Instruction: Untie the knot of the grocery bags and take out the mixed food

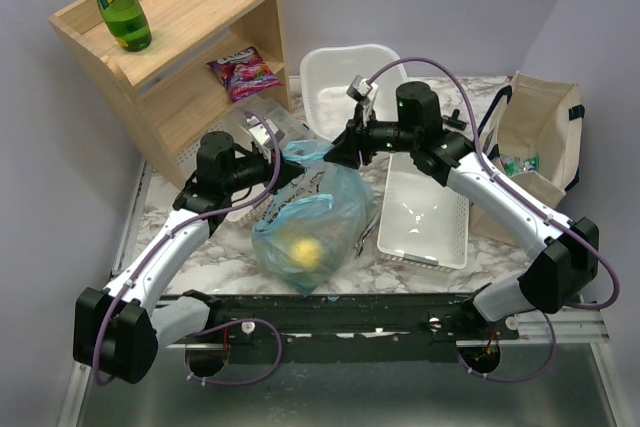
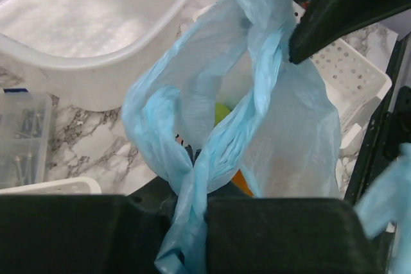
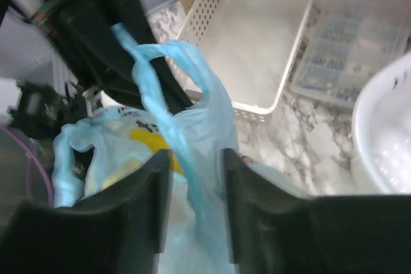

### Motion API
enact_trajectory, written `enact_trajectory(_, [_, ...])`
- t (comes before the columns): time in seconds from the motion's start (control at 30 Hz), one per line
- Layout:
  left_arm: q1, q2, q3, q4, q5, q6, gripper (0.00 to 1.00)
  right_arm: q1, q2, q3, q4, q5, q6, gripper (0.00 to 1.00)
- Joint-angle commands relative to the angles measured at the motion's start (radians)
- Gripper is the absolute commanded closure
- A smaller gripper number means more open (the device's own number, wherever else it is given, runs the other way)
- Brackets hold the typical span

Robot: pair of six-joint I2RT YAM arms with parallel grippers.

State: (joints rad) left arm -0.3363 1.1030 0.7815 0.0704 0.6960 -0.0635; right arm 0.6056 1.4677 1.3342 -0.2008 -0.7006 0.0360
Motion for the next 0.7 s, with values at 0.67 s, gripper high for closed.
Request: enact_trajectory(0.67, [-0.009,-0.111,0.050,-0.160,-0.086,-0.195,1.00,0.186,-0.035,-0.117,0.117,0.843,-0.207,0.29])
